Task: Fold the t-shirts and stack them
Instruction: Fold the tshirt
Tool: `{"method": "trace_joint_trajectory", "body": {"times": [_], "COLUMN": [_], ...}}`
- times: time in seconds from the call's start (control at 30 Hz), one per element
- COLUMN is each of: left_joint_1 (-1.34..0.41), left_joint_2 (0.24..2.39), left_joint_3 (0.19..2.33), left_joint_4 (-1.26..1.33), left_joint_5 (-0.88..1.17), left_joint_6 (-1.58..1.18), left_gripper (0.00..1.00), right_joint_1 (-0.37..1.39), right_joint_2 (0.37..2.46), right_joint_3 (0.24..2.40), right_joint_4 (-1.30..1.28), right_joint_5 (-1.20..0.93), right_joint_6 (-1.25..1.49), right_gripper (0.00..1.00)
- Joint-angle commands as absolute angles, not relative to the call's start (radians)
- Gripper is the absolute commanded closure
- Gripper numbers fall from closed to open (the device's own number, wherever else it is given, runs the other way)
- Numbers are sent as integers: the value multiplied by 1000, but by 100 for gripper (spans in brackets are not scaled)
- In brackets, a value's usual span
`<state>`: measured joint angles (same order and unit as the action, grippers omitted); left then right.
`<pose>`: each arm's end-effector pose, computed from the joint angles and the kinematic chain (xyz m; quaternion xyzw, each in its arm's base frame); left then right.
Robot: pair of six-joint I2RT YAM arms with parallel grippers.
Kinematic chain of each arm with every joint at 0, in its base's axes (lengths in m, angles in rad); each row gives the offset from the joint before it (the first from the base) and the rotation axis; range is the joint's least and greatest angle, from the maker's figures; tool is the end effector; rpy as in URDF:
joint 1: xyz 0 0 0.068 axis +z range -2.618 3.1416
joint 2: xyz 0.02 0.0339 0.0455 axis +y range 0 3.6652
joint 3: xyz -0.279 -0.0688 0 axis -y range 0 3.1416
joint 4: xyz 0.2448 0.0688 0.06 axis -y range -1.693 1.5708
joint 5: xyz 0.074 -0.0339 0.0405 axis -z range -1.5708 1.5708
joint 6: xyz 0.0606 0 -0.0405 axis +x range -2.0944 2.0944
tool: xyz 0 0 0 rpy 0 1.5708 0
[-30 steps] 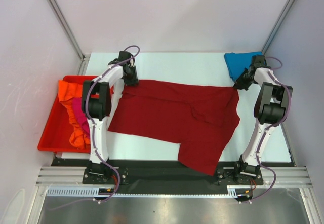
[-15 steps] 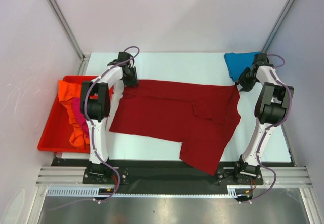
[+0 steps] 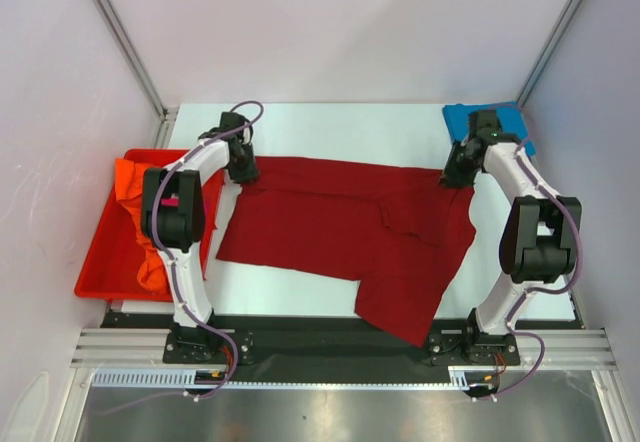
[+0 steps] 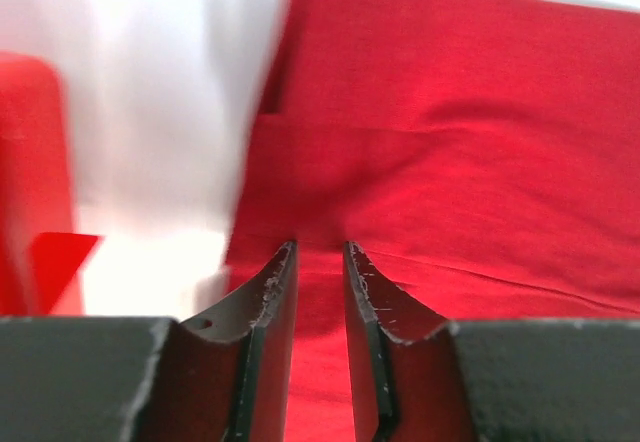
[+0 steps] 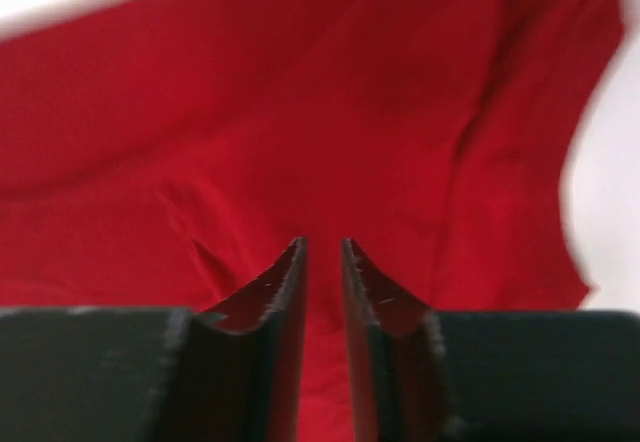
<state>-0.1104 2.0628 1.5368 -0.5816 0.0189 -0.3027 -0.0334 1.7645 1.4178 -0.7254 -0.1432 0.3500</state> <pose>0.4509 -0.0511 0.1680 -0.0913 0.9690 -0.0561 0.2228 0.3885 -0.0043 0.2429 0.1668 0.9522 0.1073 0.2321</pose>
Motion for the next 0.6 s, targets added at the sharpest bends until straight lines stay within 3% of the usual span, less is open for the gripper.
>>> {"method": "trace_joint_trajectory", "body": {"times": [0.0, 0.4, 0.5, 0.57], "left_joint_1": [-77, -67, -67, -69], "left_joint_2": [2086, 2085, 2048, 1993], "left_joint_3": [1526, 1512, 1529, 1528], "left_joint_4": [-569, -589, -615, -626], "left_joint_5": [-23, -31, -63, -63], "left_joint_6": [-276, -259, -252, -255], "left_gripper": [71, 76, 67, 55], "right_joint_1": [-9, -58, -41, -19], "right_joint_2": [1750, 1805, 1787, 1749], "right_joint_3": [1323, 1253, 1298, 1319], "right_joint_4": [-697, -696, -774, -811], "right_joint_5": [-170, -23, 38, 60], "right_joint_6": [382, 334, 325, 333], "right_gripper": [78, 82, 76, 71]}}
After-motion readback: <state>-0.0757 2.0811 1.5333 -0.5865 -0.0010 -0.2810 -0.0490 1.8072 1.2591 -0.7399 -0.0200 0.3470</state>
